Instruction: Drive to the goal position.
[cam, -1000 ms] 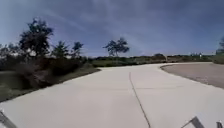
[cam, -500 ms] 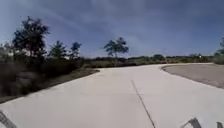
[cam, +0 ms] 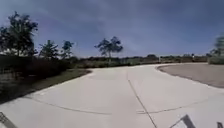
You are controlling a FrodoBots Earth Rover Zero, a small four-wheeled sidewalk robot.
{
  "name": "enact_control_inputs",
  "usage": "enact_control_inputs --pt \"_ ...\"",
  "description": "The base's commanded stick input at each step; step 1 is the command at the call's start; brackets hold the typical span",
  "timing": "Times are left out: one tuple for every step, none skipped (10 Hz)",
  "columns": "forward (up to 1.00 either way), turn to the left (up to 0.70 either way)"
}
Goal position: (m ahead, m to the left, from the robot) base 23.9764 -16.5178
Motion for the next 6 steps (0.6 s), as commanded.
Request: enact_control_inputs --pt "0.85 0.0" --pt "0.85 0.0" --pt "0.85 0.0" --pt "0.85 0.0" --pt "0.85 0.0" --pt "0.85 0.0"
